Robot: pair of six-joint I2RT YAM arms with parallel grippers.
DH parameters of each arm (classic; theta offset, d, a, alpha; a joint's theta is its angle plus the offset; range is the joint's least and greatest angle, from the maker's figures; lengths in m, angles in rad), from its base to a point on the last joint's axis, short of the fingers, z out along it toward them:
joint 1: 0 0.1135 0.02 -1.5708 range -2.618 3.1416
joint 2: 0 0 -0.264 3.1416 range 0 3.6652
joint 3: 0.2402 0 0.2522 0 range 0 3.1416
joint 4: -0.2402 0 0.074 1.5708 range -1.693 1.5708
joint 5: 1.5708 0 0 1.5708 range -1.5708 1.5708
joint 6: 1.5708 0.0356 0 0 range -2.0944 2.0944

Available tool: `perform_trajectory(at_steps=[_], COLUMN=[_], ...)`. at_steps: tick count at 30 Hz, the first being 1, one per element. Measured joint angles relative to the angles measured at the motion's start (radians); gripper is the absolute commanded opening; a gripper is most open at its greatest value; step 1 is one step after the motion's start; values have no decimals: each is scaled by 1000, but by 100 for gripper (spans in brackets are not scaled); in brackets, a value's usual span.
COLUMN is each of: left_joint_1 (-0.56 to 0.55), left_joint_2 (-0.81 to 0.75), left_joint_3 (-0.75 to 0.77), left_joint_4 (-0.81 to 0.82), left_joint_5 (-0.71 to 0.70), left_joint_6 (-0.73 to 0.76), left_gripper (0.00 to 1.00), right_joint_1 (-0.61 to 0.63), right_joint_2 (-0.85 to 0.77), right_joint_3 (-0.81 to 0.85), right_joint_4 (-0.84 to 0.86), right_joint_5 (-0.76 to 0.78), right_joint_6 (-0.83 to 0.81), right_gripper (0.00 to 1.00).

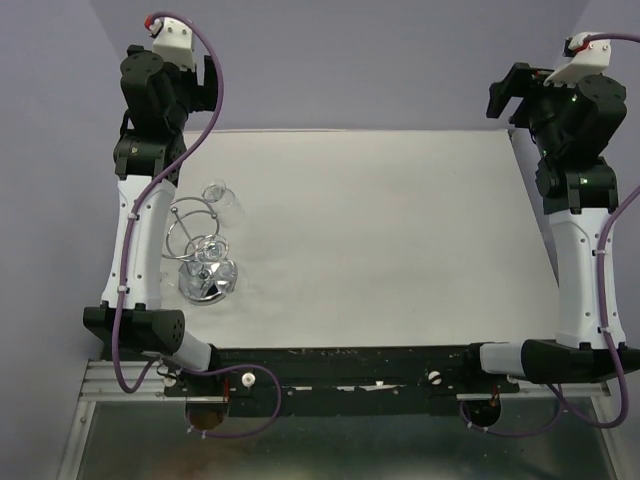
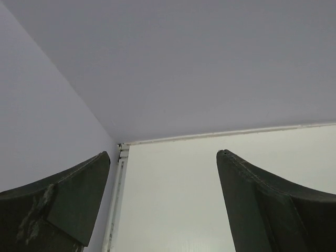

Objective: Take the wine glass off the wine glass rack

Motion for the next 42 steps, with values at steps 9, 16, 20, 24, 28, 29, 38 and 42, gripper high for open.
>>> perform_trajectory(at_steps=[9,16,20,24,28,29,38,42], left_joint_1=[0,2,36,192,269,278,459,512], left_joint_2=[-130,-269,-309,-307,-285,-286,-280,-274], left_joint_3=[-198,-299,-291,-227,-150,-150,-162,-175], left_joint_4=[-54,-137,-204,-299,-397,-412,-606,-650], left_joint_5=[177,241,215,170,149,147,108,108], left_joint_6=[24,32,47,47,46,46,31,19], left_gripper=[98,98,96,91,91,90,87,86], right_joint_1=[0,9,28,55,85,92,145,157], right_joint_2=[-11,-11,6,50,114,125,173,173], right_joint_3=[-112,-204,-218,-216,-197,-195,-188,-188], right_joint_4=[5,5,6,6,6,7,21,28], right_joint_5=[-105,-354,-437,-475,-490,-494,-535,-547], right_joint_6=[-37,-146,-160,-161,-159,-157,-116,-105], right_gripper=[100,100,100,100,100,100,100,100])
